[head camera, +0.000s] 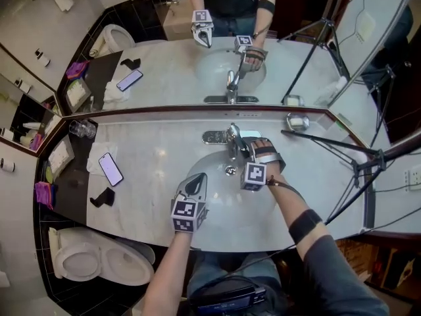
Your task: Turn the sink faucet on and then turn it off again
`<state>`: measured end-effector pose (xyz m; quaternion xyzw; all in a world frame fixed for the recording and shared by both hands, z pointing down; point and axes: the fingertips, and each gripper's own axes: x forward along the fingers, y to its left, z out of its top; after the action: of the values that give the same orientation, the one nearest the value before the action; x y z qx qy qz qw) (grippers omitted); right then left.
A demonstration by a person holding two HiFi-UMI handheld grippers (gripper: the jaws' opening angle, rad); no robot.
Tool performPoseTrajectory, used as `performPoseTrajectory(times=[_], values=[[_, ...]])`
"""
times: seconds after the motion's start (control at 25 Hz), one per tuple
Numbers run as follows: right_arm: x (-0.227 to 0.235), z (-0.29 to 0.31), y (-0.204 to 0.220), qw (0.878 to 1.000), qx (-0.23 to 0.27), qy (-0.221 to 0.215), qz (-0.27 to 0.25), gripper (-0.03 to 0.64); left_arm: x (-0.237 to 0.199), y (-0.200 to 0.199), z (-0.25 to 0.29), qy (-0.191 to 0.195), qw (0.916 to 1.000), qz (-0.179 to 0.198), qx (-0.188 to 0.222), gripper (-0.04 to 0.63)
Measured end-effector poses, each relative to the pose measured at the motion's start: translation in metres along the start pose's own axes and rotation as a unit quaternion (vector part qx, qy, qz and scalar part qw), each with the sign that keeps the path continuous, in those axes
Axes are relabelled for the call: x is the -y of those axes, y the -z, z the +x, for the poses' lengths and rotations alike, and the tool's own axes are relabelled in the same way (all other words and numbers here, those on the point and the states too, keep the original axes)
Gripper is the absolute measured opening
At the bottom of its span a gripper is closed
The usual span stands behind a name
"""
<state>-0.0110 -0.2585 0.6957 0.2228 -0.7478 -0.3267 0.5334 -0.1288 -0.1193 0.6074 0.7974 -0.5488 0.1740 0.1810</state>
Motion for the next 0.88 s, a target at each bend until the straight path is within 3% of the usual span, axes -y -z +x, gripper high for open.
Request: performPoseTrajectory(times=[0.88], values=[[0.046,0.007,-0.018,1.000,0.003,0.020,0.021,0.206,-0.014,0.011,-0.007,-0.010,0.9998,-0.015,-0.005,0.000]])
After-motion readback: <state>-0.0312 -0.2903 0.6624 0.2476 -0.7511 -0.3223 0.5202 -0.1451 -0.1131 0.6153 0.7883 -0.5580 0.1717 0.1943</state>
